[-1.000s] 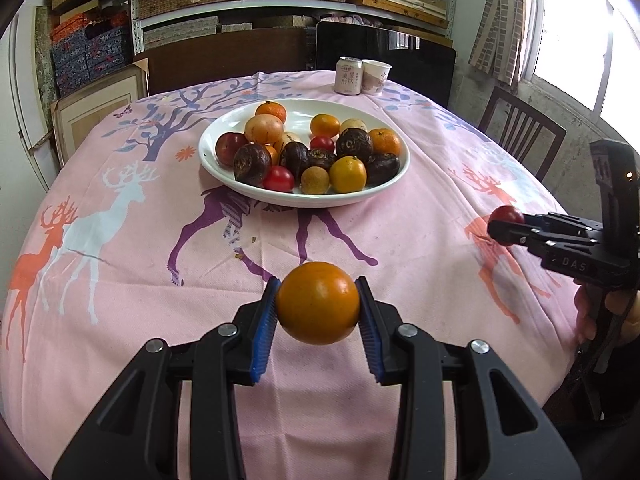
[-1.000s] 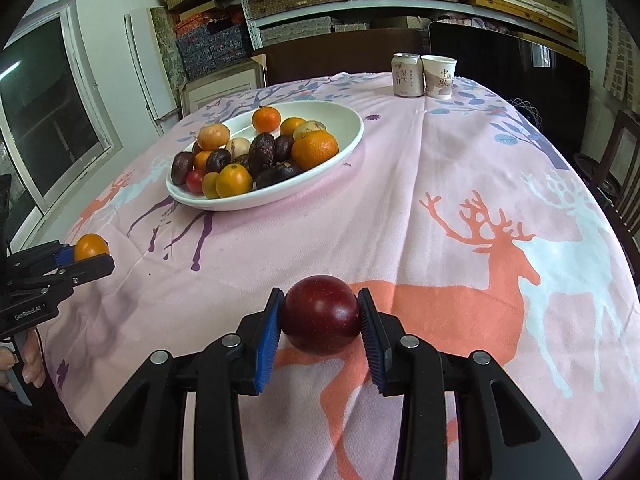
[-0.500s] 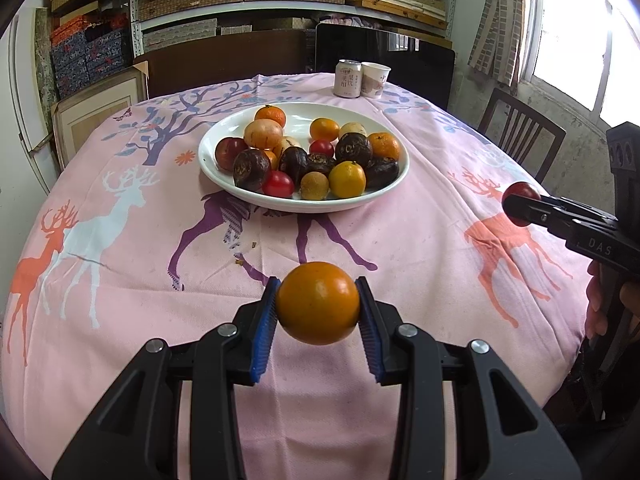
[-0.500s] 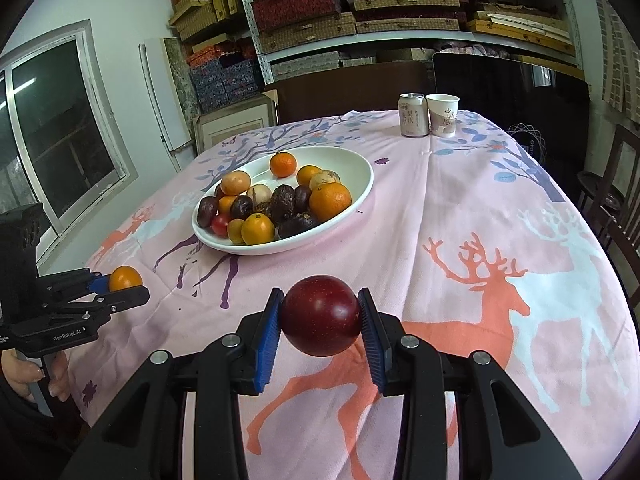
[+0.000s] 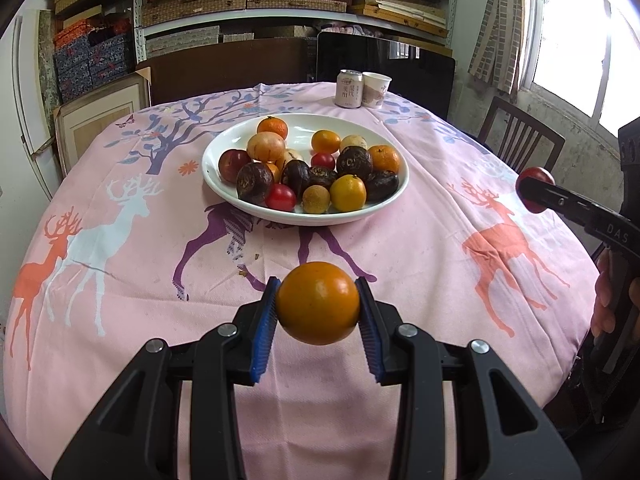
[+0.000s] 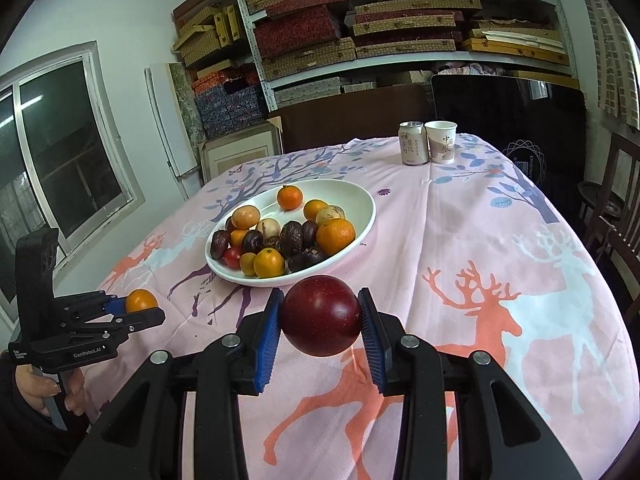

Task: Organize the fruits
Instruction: 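Carry the orange and red plum over the plate and release them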

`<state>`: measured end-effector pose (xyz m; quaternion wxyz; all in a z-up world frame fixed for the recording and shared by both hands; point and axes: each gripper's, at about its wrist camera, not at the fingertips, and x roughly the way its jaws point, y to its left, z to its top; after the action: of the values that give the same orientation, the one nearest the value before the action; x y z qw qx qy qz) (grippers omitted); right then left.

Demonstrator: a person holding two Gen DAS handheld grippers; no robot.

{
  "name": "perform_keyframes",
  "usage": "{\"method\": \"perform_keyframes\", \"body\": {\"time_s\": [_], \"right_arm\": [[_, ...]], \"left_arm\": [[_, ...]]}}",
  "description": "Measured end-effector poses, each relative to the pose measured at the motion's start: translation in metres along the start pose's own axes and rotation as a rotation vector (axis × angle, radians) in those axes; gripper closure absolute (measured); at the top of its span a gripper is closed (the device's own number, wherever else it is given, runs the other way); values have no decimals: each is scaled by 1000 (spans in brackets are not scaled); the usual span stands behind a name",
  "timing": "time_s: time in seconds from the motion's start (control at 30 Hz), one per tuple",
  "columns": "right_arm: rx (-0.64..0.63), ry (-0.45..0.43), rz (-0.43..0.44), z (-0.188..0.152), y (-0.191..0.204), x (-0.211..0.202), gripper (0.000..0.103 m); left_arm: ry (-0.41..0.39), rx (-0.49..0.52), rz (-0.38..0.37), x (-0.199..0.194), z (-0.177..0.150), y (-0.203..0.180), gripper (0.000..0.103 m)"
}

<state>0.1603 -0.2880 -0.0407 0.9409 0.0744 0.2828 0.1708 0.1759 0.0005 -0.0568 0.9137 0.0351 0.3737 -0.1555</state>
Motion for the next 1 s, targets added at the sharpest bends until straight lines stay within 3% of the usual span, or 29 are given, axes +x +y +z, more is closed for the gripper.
{"method": "perform_keyframes", "body": {"time_s": [0.33,0.6,1.0], "right_arm": [[0,-34,17,14,4,-4,65],[-55,-86,35,42,22,-1,65],[-165,-160,17,98,60,50,65]], "left_arm": [[-79,-12,8,-16,19,5,66],[-153,11,41,-22,65,6,66],[-199,-9,122,32,138,20,66]]}}
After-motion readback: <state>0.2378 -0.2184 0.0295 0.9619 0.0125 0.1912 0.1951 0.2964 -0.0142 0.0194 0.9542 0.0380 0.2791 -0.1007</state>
